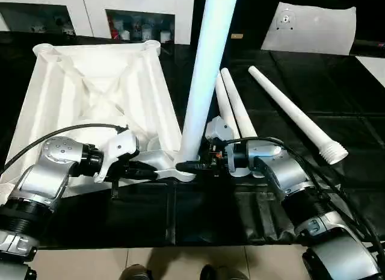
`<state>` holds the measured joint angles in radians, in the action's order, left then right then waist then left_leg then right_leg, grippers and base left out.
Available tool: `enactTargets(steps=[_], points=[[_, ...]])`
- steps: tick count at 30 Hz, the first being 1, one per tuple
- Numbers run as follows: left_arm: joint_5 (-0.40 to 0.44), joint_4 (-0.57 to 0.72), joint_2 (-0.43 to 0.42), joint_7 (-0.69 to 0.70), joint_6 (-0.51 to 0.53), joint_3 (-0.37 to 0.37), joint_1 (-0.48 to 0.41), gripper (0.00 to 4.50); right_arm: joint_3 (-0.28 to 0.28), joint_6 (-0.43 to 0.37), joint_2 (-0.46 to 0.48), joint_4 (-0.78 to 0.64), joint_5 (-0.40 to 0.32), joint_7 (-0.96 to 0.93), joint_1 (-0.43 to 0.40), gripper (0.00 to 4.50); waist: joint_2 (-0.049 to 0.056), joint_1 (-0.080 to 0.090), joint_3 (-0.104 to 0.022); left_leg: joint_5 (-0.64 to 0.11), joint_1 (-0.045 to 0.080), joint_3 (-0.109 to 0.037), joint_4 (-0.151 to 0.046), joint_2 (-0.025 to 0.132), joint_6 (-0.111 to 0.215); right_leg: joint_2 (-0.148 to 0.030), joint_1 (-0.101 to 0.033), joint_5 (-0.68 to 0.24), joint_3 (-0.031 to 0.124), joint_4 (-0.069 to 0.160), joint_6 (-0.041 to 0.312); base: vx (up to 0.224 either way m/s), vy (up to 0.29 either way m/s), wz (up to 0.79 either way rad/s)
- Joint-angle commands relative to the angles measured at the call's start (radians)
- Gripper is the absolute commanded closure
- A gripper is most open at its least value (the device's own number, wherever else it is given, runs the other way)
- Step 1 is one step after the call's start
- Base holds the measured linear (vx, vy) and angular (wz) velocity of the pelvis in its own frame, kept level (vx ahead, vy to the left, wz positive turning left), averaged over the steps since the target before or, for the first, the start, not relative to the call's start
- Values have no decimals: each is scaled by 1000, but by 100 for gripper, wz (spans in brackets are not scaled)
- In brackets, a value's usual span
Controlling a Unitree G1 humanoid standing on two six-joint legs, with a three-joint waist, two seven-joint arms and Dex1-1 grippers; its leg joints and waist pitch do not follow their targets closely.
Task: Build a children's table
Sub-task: Rotate leg to tighten
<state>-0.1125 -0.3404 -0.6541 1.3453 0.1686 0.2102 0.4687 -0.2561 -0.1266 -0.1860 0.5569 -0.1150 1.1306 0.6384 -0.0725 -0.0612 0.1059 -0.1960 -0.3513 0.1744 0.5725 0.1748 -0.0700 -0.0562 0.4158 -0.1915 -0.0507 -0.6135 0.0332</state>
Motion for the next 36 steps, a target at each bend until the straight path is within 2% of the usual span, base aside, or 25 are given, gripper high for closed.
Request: enactTargets(steps=[1,3,4,5,6,7,8,9,11,12,14,15,16,17,18,19,20,22,24,26,28,30,33,34,36], points=[[16,1,20,-12,10,31,-13,450,-24,-23,4,-2,5,10,-27,198,20,5,-60,-73,10,-8,-61,58,60,-86,-59,-54,58,52,272,0,0,0],[18,26,50,-100,68,9,-20,450,-14,-56,29,-9,3,-45,-48,198,21,6,-59,-91,11,-8,-63,62,49,-88,-58,-74,60,53,273,0,0,0],[13,65,93,-205,140,-23,-29,450,-1,-82,65,-7,9,-128,-66,198,26,5,-55,-117,11,-10,-66,62,35,-89,-57,-117,59,59,268,0,0,0],[13,65,93,-205,140,-23,-29,450,-1,-82,65,-7,9,-128,-66,198,26,5,-54,-131,12,-12,-68,64,24,-90,-57,-142,59,62,264,0,0,0],[3,149,153,-325,258,-57,-46,450,21,-100,126,9,15,-246,-77,198,29,6,-49,-183,16,-13,-72,64,2,-92,-53,-235,60,70,246,0,0,0],[3,149,153,-325,258,-57,-46,450,21,-100,126,9,15,-246,-77,198,25,9,-43,-233,14,-18,-76,63,-15,-95,-53,-345,59,83,220,0,0,0],[3,171,171,-358,288,-65,-50,450,27,-102,143,14,16,-276,-78,198,25,11,-44,-257,17,-22,-76,60,-22,-98,-53,-423,60,91,188,0,0,0],[3,185,181,-377,305,-70,-53,450,31,-102,153,16,16,-294,-79,198,24,14,-43,-258,15,-24,-78,58,-19,-95,-52,-437,60,94,171,0,0,0],[0,282,301,-528,428,-105,-72,450,58,-130,245,40,14,-434,-73,198,25,23,-44,-257,11,-25,-80,62,-26,-94,-52,-420,61,91,173,0,0,0],[-1,317,343,-575,469,-112,-80,450,68,-140,277,47,13,-482,-71,198,25,26,-43,-263,16,-25,-77,61,-28,-94,-47,-428,60,96,175,0,0,0],[34,353,427,-681,490,-118,-85,450,91,-151,336,73,15,-585,-61,198,22,35,-45,-236,5,-26,-78,59,-18,-92,-54,-411,61,92,173,0,0,0],[42,365,454,-715,505,-119,-85,450,98,-157,354,79,18,-619,-58,200,21,33,-45,-236,10,-24,-73,54,-7,-90,-48,-433,60,99,155,0,0,0],[64,364,495,-774,502,-122,-78,450,111,-160,380,89,20,-669,-54,204,18,34,-51,-201,7,-20,-69,51,8,-89,-50,-390,64,94,155,0,0,0],[76,371,520,-816,513,-124,-74,450,120,-165,398,91,24,-704,-53,204,20,33,-50,-188,5,-20,-70,52,14,-86,-50,-368,63,94,156,0,0,0],[85,376,538,-846,520,-120,-71,450,127,-169,412,94,27,-735,-52,204,17,31,-54,-169,8,-16,-67,50,24,-82,-48,-328,61,91,158,0,0,0],[91,377,552,-869,524,-116,-67,450,128,-169,424,98,31,-754,-50,204,19,29,-59,-133,3,-15,-65,48,34,-82,-55,-267,61,83,162,0,0,0],[97,375,558,-880,526,-108,-63,450,121,-164,432,98,39,-765,-51,204,21,27,-60,-117,3,-14,-64,48,40,-81,-54,-235,60,81,166,0,0,0],[116,376,552,-877,535,-86,-62,450,121,-150,445,93,50,-775,-56,204,22,25,-69,-30,-2,-12,-58,47,73,-77,-59,-72,59,63,194,0,0,0],[141,375,518,-848,538,-63,-69,450,134,-130,446,83,55,-778,-63,138,24,27,-69,-7,-4,-12,-55,46,102,-77,-63,-2,56,57,218,0,0,0],[145,371,482,-815,525,-59,-75,450,138,-114,428,71,56,-770,-65,128,25,28,-66,-28,-4,-12,-58,47,104,-79,-63,-30,55,62,221,0,0,0],[140,360,433,-766,502,-58,-80,450,138,-90,389,57,57,-744,-65,102,26,29,-62,-103,-4,-16,-63,47,81,-83,-63,-158,53,74,199,0,0,0],[130,351,401,-731,477,-60,-81,450,144,-78,362,40,44,-713,-65,88,26,34,-61,-129,-4,-18,-66,49,59,-84,-63,-216,55,80,178,0,0,0],[116,327,339,-660,429,-62,-86,450,151,-70,305,-6,23,-625,-70,69,26,38,-62,-123,-1,-16,-65,51,52,-84,-59,-202,57,77,183,0,0,0],[116,324,334,-654,423,-62,-86,450,150,-69,299,-10,23,-617,-71,48,28,37,-63,-105,-1,-15,-62,50,60,-81,-60,-166,58,73,192,0,0,0],[111,283,271,-564,331,-52,-86,450,138,-55,220,-39,32,-536,-72,38,26,34,-65,-81,-2,-15,-60,47,71,-80,-64,-130,56,70,199,0,0,0]])
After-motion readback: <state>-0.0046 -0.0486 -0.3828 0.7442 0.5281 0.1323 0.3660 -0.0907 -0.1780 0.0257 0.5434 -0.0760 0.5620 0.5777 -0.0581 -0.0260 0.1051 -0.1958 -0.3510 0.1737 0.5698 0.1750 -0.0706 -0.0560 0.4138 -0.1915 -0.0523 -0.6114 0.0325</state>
